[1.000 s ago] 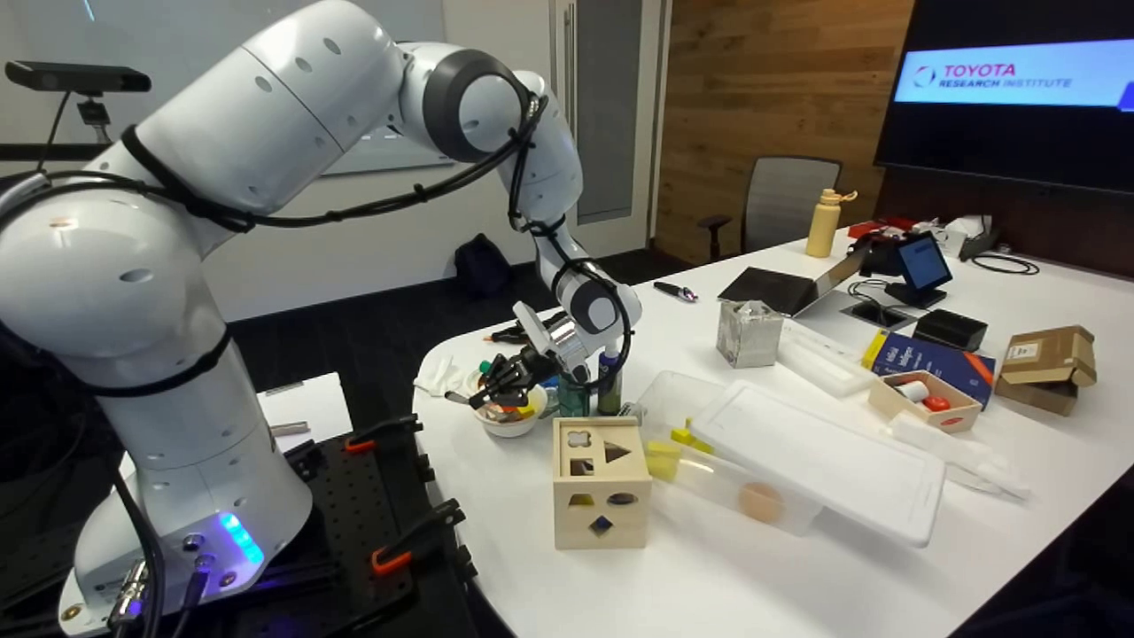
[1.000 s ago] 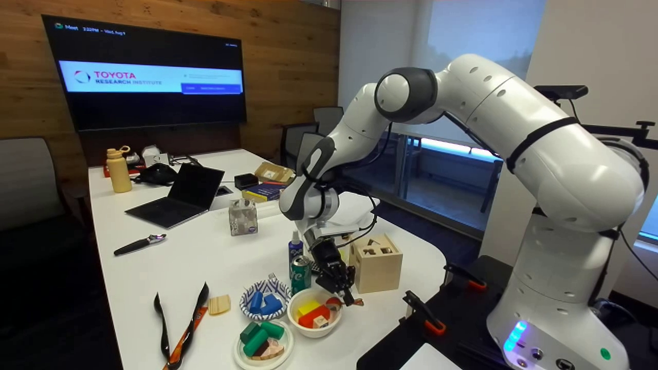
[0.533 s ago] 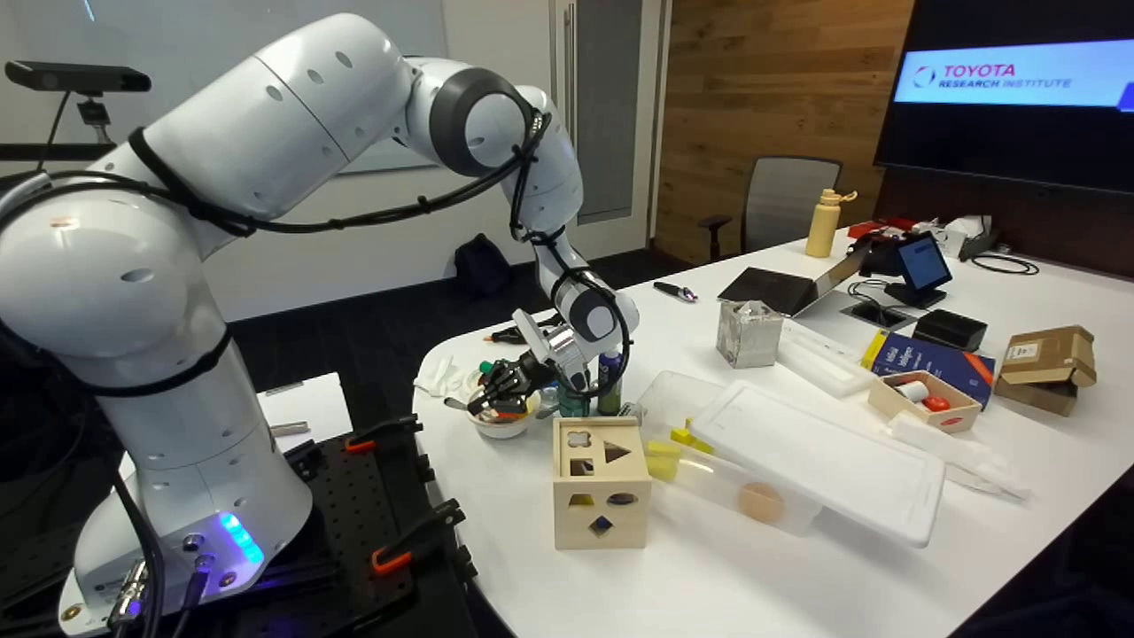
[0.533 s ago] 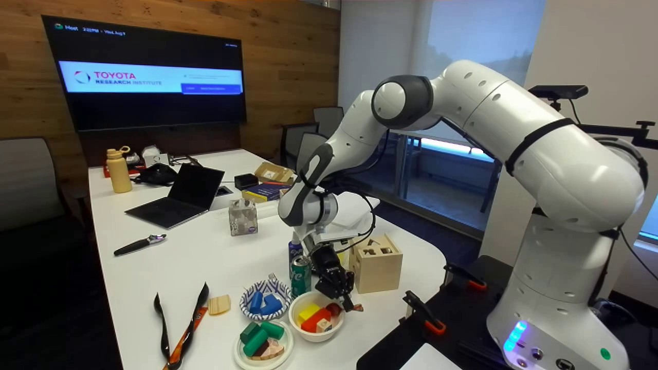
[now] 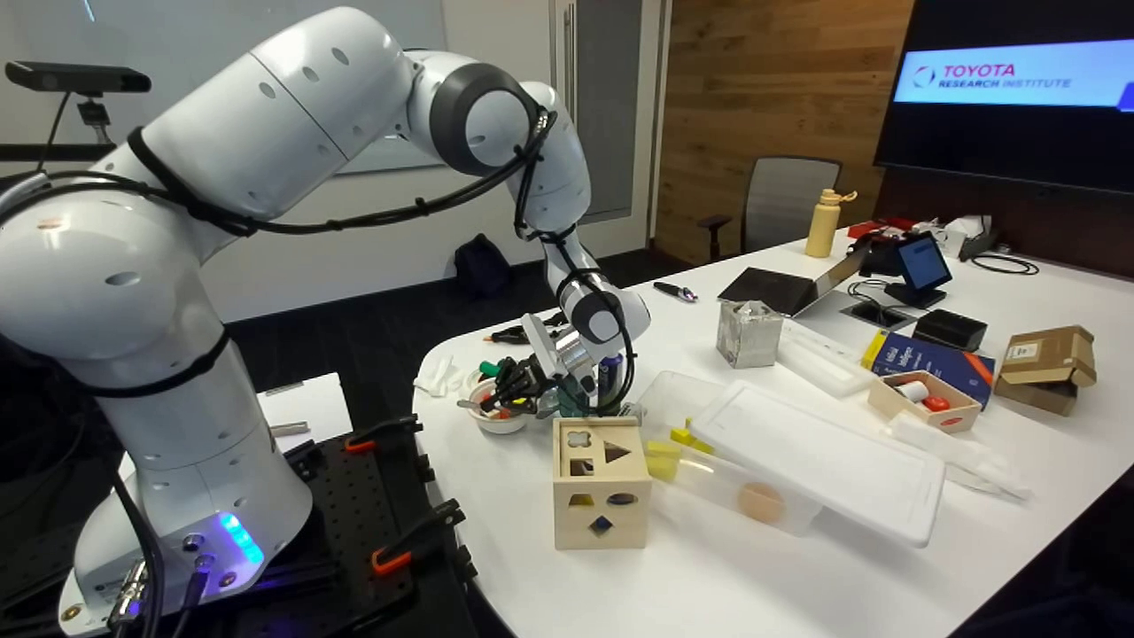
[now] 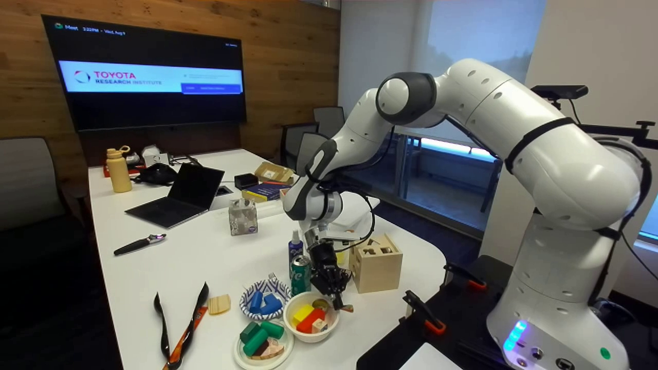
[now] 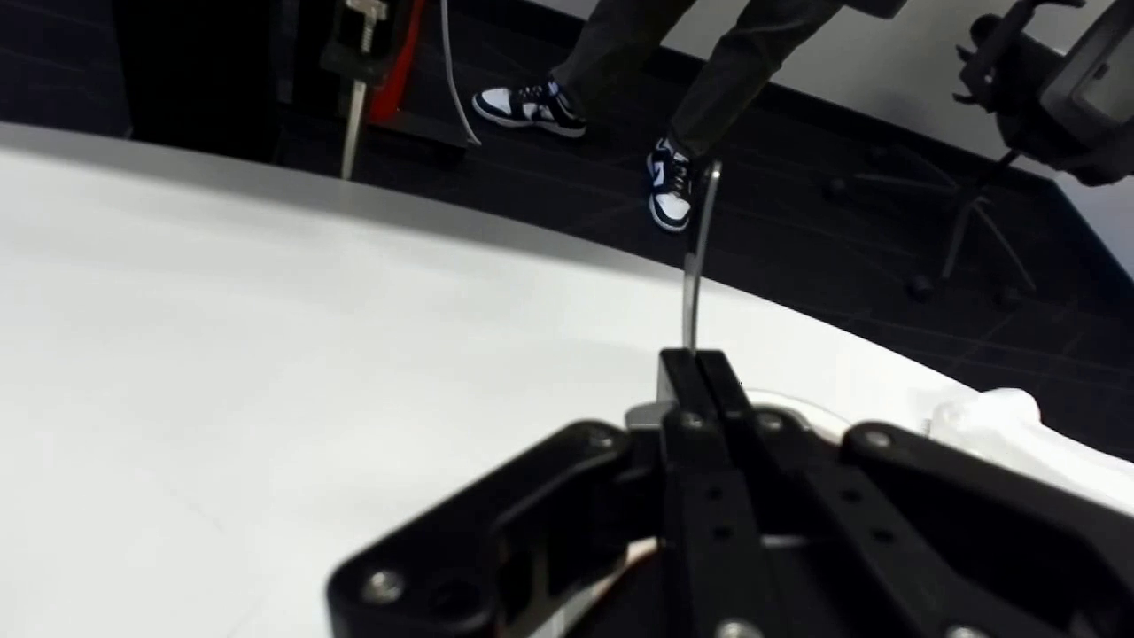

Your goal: Use the spoon to stir in the white bowl

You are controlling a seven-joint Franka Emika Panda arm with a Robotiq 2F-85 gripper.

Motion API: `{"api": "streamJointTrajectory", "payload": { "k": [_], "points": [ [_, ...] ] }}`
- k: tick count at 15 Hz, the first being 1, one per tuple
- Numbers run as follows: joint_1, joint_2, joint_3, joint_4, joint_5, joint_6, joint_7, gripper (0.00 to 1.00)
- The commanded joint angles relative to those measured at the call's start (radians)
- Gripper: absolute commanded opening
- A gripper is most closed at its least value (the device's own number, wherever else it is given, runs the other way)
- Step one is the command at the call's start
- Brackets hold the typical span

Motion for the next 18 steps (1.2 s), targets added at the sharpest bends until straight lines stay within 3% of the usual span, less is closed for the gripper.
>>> {"api": "streamJointTrajectory", "payload": {
  "k": [1,9,13,18],
  "points": [
    [-0.014,-0.122,-0.002,-0.136,0.015,0.098,0.002,0.01],
    [0.014,-0.363,-0.018,-0.326,-0.004,0.187,0.090,0.01],
    [-0.018,-0.395,0.036,-0.350,0.003,0.196,-0.121,0.01],
    [-0.047,-0.327,0.104,-0.356,0.023,0.226,-0.402,0.01]
  ]
}}
